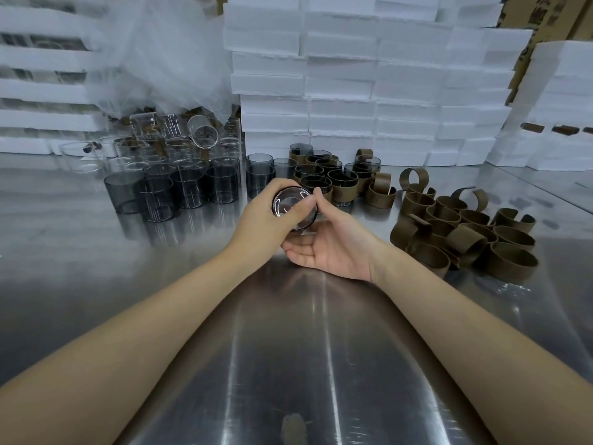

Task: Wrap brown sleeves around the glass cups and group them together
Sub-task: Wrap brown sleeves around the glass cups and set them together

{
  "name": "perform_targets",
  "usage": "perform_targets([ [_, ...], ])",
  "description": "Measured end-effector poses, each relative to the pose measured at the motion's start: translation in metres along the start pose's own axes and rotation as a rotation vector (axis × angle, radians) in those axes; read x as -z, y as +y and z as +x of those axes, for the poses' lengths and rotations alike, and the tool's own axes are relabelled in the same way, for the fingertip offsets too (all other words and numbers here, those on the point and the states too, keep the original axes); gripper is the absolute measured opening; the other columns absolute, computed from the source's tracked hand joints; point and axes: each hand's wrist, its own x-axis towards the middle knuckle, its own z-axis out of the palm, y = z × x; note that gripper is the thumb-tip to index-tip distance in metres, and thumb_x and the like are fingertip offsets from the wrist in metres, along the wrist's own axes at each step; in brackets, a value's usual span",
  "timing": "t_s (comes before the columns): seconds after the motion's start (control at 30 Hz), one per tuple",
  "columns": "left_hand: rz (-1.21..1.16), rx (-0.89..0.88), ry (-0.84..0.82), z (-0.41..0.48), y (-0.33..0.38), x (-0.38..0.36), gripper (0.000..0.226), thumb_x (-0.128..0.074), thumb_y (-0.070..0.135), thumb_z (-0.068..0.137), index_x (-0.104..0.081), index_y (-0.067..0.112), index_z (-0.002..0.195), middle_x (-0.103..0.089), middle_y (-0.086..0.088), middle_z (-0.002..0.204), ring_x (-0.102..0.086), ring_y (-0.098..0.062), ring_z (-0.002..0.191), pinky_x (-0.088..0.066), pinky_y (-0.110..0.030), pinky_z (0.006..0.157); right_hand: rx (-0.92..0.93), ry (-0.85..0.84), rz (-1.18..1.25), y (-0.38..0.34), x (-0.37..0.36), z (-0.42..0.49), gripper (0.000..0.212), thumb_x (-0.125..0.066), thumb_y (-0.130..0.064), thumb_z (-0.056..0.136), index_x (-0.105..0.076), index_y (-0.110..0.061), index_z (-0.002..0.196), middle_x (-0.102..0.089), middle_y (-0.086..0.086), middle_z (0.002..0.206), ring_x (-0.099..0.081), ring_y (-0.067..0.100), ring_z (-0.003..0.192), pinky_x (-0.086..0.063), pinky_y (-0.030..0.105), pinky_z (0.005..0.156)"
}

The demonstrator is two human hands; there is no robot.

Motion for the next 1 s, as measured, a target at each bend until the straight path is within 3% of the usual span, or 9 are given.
perform_targets([
  [0.07, 0.007, -0.001, 0.016, 0.0018, -0.0002, 0.0001, 0.004, -0.061, 0.031, 0.095, -0.064, 0.032, 0.097, -0.067, 0.028, 0.087, -0.061, 0.009, 0.086, -0.044, -0.007, 0.079, -0.001, -0.011, -0.007, 0.0001, -0.0012, -0.0005, 0.065, -0.042, -0.064, 0.091, -0.055, -0.005, 0.117, -0.068, 0.017, 0.096, -0.07, 0.023, 0.085, -0.058, 0.031, 0.076],
  [0.3, -0.123, 0.074, 0.051, 0.0016, 0.0036, 0.0015, 0.046, -0.027, 0.044, 0.104, -0.067, 0.023, 0.098, -0.072, 0.013, 0.088, -0.066, 0.002, 0.089, -0.048, -0.016, 0.083, -0.009, -0.031, -0.034, 0.0011, -0.0034, -0.0002, 0.073, -0.042, -0.063, 0.092, -0.049, 0.0, 0.129, -0.065, 0.025, 0.104, -0.071, 0.028, 0.089, -0.059, 0.033, 0.075],
  [0.4, -0.083, 0.09, -0.014, -0.0002, 0.0037, 0.0012, 0.033, -0.046, 0.051, 0.094, -0.066, 0.026, 0.102, -0.071, 0.019, 0.092, -0.064, 0.004, 0.092, -0.045, -0.017, 0.083, -0.015, -0.04, -0.009, 0.0007, -0.0004, -0.0008, 0.072, -0.043, -0.061, 0.093, -0.047, 0.0, 0.13, -0.068, 0.027, 0.103, -0.071, 0.032, 0.094, -0.059, 0.035, 0.075],
  [0.47, -0.026, 0.062, -0.019, -0.0004, 0.0027, 0.0019, 0.021, -0.072, 0.035, 0.086, -0.065, 0.024, 0.103, -0.071, 0.018, 0.094, -0.065, 0.005, 0.091, -0.047, -0.013, 0.079, -0.003, -0.044, -0.006, 0.0006, 0.0005, -0.0008, 0.065, -0.045, -0.057, 0.094, -0.048, -0.005, 0.133, -0.07, 0.024, 0.103, -0.07, 0.033, 0.096, -0.059, 0.035, 0.074],
  [0.53, -0.024, 0.032, -0.017, -0.0008, 0.0015, 0.0023, 0.031, -0.082, 0.021, 0.077, -0.064, 0.021, 0.102, -0.072, 0.011, 0.097, -0.065, 0.003, 0.09, -0.049, -0.012, 0.08, 0.025, -0.056, -0.002, 0.0007, -0.0001, -0.0008, 0.061, -0.053, -0.051, 0.089, -0.048, -0.015, 0.137, -0.069, 0.02, 0.108, -0.07, 0.034, 0.098, -0.059, 0.035, 0.076],
  [0.67, -0.033, 0.006, 0.015, -0.0019, 0.0021, 0.0019, 0.027, -0.081, 0.018, 0.077, -0.065, 0.02, 0.099, -0.071, 0.009, 0.095, -0.065, 0.006, 0.085, -0.045, -0.006, 0.074, 0.045, -0.069, -0.017, 0.0014, -0.0011, -0.0011, 0.058, -0.061, -0.048, 0.077, -0.057, -0.014, 0.124, -0.068, 0.021, 0.111, -0.069, 0.032, 0.102, -0.059, 0.032, 0.078],
  [0.87, -0.021, 0.027, 0.044, 0.0035, 0.0031, 0.0032, 0.005, -0.067, 0.032, 0.09, -0.068, 0.028, 0.087, -0.07, 0.019, 0.082, -0.063, 0.006, 0.081, -0.044, -0.007, 0.075, 0.011, -0.066, 0.005, 0.0024, 0.0003, 0.0001, 0.052, -0.053, -0.056, 0.086, -0.058, -0.013, 0.114, -0.069, 0.023, 0.109, -0.069, 0.031, 0.103, -0.059, 0.032, 0.077],
  [1.0, -0.055, 0.047, 0.068, 0.0016, 0.0015, 0.0016, 0.033, -0.044, 0.042, 0.101, -0.071, 0.026, 0.088, -0.072, 0.015, 0.084, -0.067, -0.005, 0.09, -0.048, -0.025, 0.089, 0.017, -0.058, -0.037, 0.0039, -0.0021, 0.0008, 0.061, -0.048, -0.059, 0.089, -0.053, -0.014, 0.129, -0.066, 0.025, 0.116, -0.067, 0.035, 0.107, -0.059, 0.033, 0.078],
])
